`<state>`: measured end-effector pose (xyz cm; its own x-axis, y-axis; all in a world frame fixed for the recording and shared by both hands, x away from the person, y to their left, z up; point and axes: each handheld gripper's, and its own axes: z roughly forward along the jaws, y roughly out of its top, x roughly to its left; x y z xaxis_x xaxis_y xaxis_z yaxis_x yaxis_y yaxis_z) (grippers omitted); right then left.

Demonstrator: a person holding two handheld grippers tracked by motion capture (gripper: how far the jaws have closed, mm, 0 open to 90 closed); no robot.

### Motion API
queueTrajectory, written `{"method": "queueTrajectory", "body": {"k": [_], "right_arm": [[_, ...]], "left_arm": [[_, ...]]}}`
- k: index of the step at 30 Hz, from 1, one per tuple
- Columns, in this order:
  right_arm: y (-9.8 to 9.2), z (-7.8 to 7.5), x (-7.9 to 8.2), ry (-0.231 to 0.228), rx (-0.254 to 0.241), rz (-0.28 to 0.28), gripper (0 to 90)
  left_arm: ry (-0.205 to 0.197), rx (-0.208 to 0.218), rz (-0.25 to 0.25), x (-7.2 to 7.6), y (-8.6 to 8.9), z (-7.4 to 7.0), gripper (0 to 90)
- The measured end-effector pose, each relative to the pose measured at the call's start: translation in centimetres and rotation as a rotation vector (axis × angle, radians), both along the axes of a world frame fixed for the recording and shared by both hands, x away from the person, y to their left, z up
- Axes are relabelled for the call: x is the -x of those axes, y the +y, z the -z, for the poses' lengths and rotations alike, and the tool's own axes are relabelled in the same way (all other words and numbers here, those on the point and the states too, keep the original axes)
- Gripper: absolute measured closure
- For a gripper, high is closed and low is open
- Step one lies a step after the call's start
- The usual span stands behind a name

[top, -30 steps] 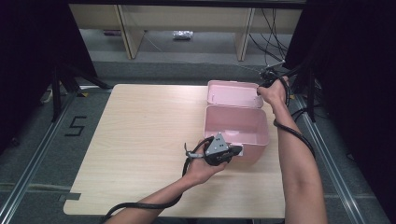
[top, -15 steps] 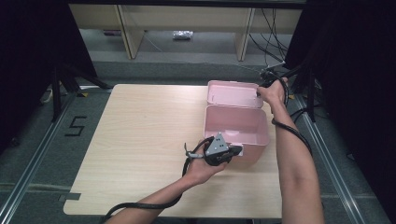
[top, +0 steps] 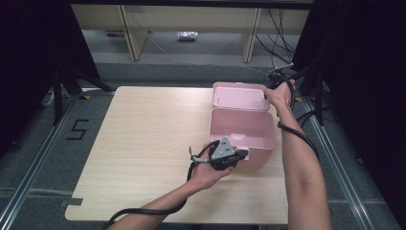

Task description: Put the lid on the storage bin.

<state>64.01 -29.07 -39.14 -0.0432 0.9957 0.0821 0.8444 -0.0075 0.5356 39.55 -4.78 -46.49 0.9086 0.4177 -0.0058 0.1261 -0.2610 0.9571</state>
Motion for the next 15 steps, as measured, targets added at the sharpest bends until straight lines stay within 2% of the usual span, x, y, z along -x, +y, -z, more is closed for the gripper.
{"method": "queueTrajectory", "body": {"k": [1, 4, 5, 7, 10, 11, 12, 13, 14, 15], "right_arm": [[-0.2, -0.1, 0.0, -0.002, 0.018, -0.024, 85.4], [-0.2, -0.3, 0.0, -0.007, 0.032, -0.037, 85.7], [-0.1, -0.4, 0.1, -0.018, 0.023, -0.024, 85.8], [-0.1, -0.7, 0.3, -0.004, 0.008, -0.016, 86.0], [-0.1, -0.9, 0.4, -0.011, 0.010, -0.023, 86.1], [0.0, -1.0, 0.5, -0.013, 0.000, -0.005, 86.2], [-0.2, -1.0, 0.5, -0.038, 0.018, -0.029, 86.2], [-0.3, -1.1, 0.5, -0.035, 0.024, -0.045, 86.3], [0.0, -1.2, 0.7, -0.022, 0.011, -0.016, 86.3], [0.0, -1.3, 0.7, -0.021, 0.005, -0.011, 86.3]], "left_arm": [[0.001, -0.002, 0.000, 0.0, 0.0, 0.0, 90.0], [0.002, -0.001, 0.001, 0.0, 0.0, 0.0, 90.0], [0.001, -0.008, 0.001, 0.0, 0.0, -0.1, 90.0], [0.001, -0.005, 0.003, 0.1, 0.0, -0.1, 90.0], [0.001, -0.006, 0.001, 0.2, -0.1, 0.0, 90.0], [0.000, -0.004, 0.005, 0.2, -0.1, 0.0, 90.0], [0.001, -0.014, 0.003, 0.3, -0.1, -0.1, 90.0], [0.006, -0.015, -0.005, 0.3, -0.1, -0.1, 90.0], [0.007, -0.014, -0.009, 0.3, -0.1, -0.1, 90.0], [0.004, -0.016, -0.009, 0.3, -0.1, -0.1, 90.0]]}}
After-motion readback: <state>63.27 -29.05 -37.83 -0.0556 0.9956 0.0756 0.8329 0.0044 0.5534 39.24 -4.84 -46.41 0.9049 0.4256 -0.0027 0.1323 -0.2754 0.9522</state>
